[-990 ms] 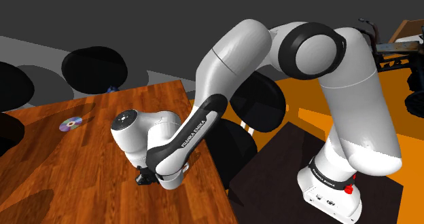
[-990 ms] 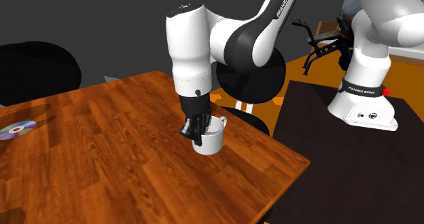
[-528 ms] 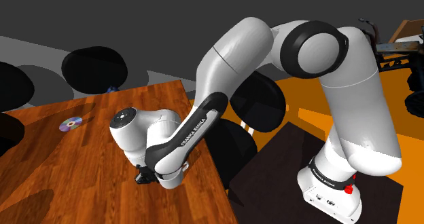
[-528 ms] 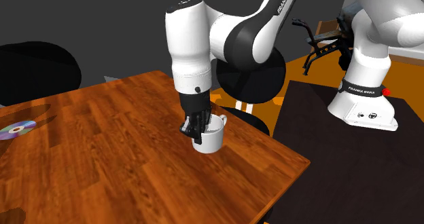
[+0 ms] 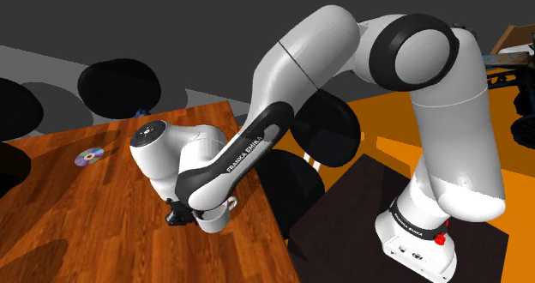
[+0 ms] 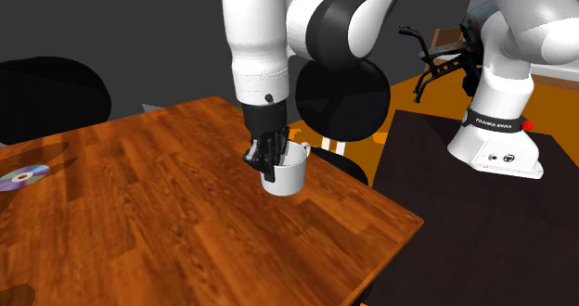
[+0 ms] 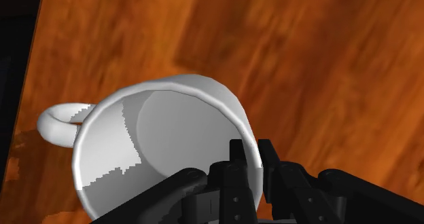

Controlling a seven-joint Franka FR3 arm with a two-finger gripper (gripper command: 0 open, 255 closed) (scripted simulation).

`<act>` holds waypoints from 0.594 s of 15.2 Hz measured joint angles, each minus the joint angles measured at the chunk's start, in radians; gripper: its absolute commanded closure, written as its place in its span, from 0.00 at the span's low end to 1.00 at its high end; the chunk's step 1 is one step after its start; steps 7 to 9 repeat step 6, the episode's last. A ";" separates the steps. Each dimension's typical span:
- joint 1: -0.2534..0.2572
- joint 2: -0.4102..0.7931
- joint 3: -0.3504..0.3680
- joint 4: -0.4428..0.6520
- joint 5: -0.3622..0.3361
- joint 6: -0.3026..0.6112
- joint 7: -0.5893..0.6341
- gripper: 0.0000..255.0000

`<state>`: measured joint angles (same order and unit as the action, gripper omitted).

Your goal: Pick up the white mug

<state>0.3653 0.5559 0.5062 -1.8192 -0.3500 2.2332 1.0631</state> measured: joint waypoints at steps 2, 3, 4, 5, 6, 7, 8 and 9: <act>-0.003 -0.015 0.007 0.005 0.010 -0.018 -0.005 1.00; -0.005 -0.023 0.011 0.008 0.015 -0.029 -0.008 1.00; -0.010 -0.034 0.014 0.006 0.021 -0.037 -0.012 1.00; -0.009 -0.038 0.017 0.011 0.024 -0.045 -0.013 1.00; -0.011 -0.044 0.020 0.013 0.028 -0.053 -0.016 1.00; -0.011 -0.044 0.020 0.013 0.028 -0.053 -0.016 1.00; -0.011 -0.044 0.020 0.013 0.028 -0.053 -0.016 1.00; -0.011 -0.044 0.020 0.013 0.028 -0.053 -0.016 1.00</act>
